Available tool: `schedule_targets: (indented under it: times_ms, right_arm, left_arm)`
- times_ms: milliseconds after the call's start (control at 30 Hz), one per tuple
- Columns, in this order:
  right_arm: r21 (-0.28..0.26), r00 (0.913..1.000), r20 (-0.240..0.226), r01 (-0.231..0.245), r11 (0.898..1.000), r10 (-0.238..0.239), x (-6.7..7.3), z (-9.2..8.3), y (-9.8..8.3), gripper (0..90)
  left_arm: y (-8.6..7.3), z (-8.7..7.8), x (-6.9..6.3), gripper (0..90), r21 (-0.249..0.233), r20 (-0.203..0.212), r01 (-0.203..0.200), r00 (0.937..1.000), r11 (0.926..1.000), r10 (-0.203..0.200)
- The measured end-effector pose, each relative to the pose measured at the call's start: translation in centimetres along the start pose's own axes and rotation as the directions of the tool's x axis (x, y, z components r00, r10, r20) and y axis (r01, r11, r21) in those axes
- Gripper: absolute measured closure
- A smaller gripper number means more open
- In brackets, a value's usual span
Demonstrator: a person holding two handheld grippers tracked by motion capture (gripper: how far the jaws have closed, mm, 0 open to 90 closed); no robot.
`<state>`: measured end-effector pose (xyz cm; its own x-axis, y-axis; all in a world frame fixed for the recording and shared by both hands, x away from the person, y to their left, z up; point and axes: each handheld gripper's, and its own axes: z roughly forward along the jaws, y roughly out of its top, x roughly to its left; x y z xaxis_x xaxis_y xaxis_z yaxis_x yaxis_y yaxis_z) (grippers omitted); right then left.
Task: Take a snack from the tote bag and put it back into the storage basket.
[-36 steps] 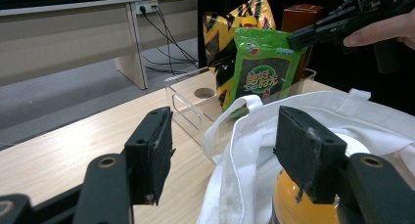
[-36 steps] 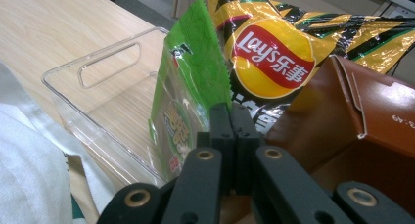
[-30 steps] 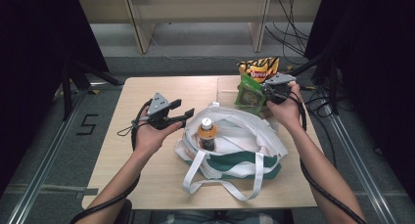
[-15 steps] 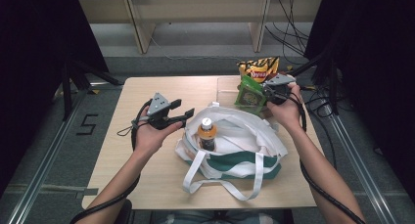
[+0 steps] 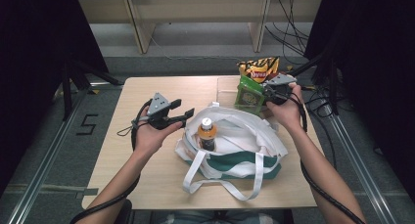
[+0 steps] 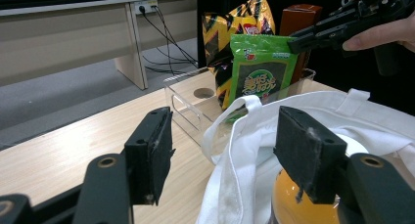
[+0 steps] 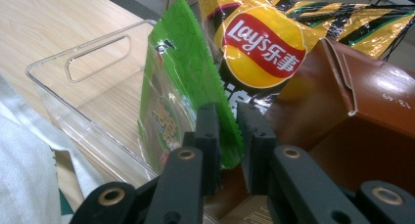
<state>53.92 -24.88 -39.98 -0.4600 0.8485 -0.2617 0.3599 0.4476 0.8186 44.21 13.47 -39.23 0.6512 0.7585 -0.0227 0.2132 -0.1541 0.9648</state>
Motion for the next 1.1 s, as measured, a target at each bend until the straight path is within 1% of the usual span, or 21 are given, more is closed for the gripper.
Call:
schedule_targets:
  times_ms: [33,67,100,133,167,200,267,367,533,600,733,833,900,933,1033,1067,1100]
  right_arm:
    - [-0.002,1.0,0.005,-0.005,1.0,0.005,0.14,-0.02,-0.04,79.0]
    - [-0.01,0.9999,0.01,-0.001,1.0,0.001,0.13,0.0,-0.03,78.6]
    - [-0.004,0.9998,0.012,-0.014,1.0,0.014,0.24,-0.08,0.04,78.2]
    - [-0.001,1.0,0.003,0.004,1.0,-0.004,0.08,-0.13,0.09,77.9]
    - [-0.009,0.9998,0.012,0.012,1.0,-0.012,0.06,-0.13,0.11,77.5]
    - [-0.008,0.9999,0.01,0.006,1.0,-0.006,0.23,-0.14,0.08,77.0]
    - [-0.008,0.9998,0.011,-0.014,1.0,0.014,0.42,-0.15,0.14,76.5]
    - [-0.008,0.9998,0.008,-0.016,1.0,0.016,0.49,-0.2,0.15,76.0]
    - [-0.01,0.9998,0.008,-0.017,1.0,0.017,0.52,-0.22,0.16,75.7]
    - [-0.008,1.0,0.007,-0.007,1.0,0.007,0.43,-0.28,0.17,75.7]
    - [-0.009,0.9999,0.006,-0.009,1.0,0.009,0.43,-0.31,0.19,75.4]
    - [-0.006,0.9998,0.006,-0.02,1.0,0.02,0.54,-0.32,0.18,75.2]
    - [-0.019,0.9999,0.011,0.002,1.0,-0.002,0.39,-0.27,0.15,75.1]
    - [-0.01,1.0,0.0,-0.003,1.0,0.003,0.43,-0.34,0.15,75.0]
    - [-0.015,1.0,-0.006,-0.008,1.0,0.008,0.49,-0.4,0.09,74.8]
    - [-0.017,0.9999,0.009,-0.005,1.0,0.005,0.53,-0.51,0.07,74.7]
    - [-0.015,0.9998,0.006,-0.017,1.0,0.017,0.62,-0.56,0.06,74.6]
  left_arm:
    - [0.0,0.0,0.0,38.5,0.0,0.0,0.0,1.0,1.0,0.0]
    - [0.0,0.0,0.0,38.5,0.0,0.0,0.0,1.0,1.0,0.0]
    - [-0.02,0.05,0.03,38.5,-0.006,0.007,0.001,1.0,1.0,-0.001]
    - [-0.01,0.03,0.02,38.5,-0.005,0.004,0.001,1.0,1.0,-0.001]
    - [0.01,-0.01,0.0,38.5,-0.001,0.0,0.0,1.0,1.0,0.0]
    - [-0.02,0.04,0.03,38.5,-0.006,0.006,0.001,1.0,1.0,-0.001]
    - [-0.02,-0.01,0.01,38.5,0.0,0.0,0.001,1.0,1.0,-0.001]
    - [-0.01,0.02,0.01,38.5,-0.005,0.004,0.0,1.0,1.0,0.0]
    - [0.02,-0.02,-0.03,38.5,0.0,0.001,0.0,1.0,1.0,0.0]
    - [-0.01,0.03,0.0,38.5,-0.005,0.006,0.0,1.0,1.0,0.0]
    - [-0.02,0.03,0.01,38.5,-0.005,0.006,0.0,1.0,1.0,0.0]
    - [0.02,-0.04,-0.01,38.5,-0.001,0.0,0.001,1.0,1.0,-0.001]
    - [0.02,-0.05,-0.01,38.5,-0.002,-0.001,0.001,1.0,1.0,-0.001]
    - [0.01,-0.05,0.0,38.5,-0.002,-0.001,0.001,1.0,1.0,-0.001]
    - [0.0,-0.04,-0.01,38.5,-0.001,0.0,0.001,1.0,1.0,-0.001]
    - [0.01,-0.03,-0.02,38.5,-0.001,0.0,0.0,1.0,1.0,0.0]
    - [0.02,-0.02,-0.04,38.5,-0.002,0.0,0.001,1.0,1.0,-0.001]
